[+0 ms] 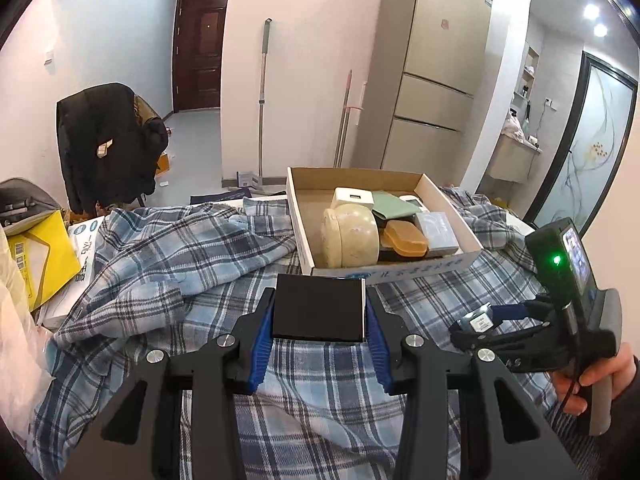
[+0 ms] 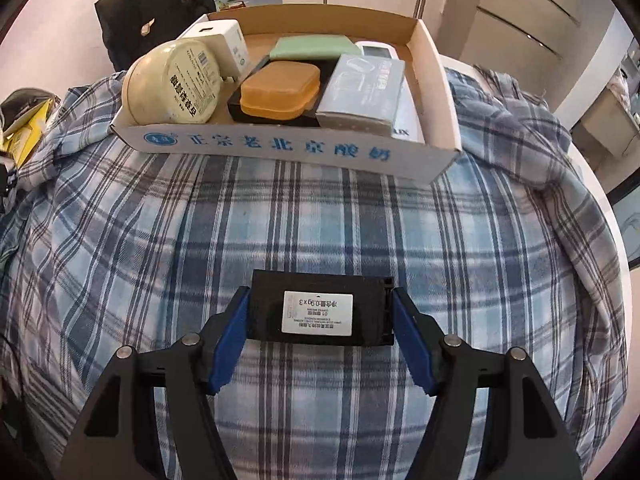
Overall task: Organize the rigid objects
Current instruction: 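Grasp the black labelled case in front of the box with the right gripper, then carry both black cases over the cardboard box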
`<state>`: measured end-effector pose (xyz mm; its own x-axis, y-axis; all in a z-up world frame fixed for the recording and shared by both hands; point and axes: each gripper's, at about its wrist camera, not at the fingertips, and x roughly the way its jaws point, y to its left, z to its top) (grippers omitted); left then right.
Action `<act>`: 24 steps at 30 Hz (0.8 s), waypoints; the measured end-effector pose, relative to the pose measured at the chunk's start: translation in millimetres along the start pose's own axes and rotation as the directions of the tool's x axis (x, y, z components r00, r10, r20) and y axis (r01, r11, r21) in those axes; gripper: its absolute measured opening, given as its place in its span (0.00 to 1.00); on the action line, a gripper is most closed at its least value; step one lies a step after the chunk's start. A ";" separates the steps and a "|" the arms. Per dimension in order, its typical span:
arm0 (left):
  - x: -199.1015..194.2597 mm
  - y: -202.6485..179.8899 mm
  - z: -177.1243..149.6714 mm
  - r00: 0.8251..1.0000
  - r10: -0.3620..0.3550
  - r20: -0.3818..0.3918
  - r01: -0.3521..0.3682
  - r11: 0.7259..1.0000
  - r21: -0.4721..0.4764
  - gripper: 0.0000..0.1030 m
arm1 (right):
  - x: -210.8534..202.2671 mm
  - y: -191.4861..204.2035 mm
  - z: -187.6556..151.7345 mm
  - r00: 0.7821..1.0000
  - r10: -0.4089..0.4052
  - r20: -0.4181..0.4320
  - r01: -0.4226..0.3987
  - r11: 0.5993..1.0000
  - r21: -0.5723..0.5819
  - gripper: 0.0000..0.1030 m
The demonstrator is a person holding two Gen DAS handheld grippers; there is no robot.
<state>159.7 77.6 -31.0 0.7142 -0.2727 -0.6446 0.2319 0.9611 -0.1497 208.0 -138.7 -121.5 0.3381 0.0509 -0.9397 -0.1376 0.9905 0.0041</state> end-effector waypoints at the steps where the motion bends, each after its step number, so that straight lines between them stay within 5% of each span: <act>1: -2.1 -0.2 -1.0 1.000 0.001 -0.001 -0.001 1.000 0.003 0.43 | -3.8 -2.5 -3.5 1.000 -0.001 0.009 0.001 1.000 0.002 0.65; 14: -45.1 -18.1 20.2 0.997 0.050 0.052 -0.052 0.998 0.031 0.43 | -55.4 -36.8 -28.6 0.996 0.034 0.084 -0.035 0.999 0.007 0.65; 24: -44.8 -48.6 56.9 0.992 0.047 0.116 -0.054 0.997 0.063 0.43 | -91.7 -46.4 17.4 0.980 0.030 0.195 -0.034 0.999 0.019 0.65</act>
<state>154.0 40.7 47.9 0.7959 -0.2307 -0.5597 0.2339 0.9699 -0.0672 199.5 -187.1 -29.5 0.5088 0.1042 -0.8545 -0.1316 0.9904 0.0424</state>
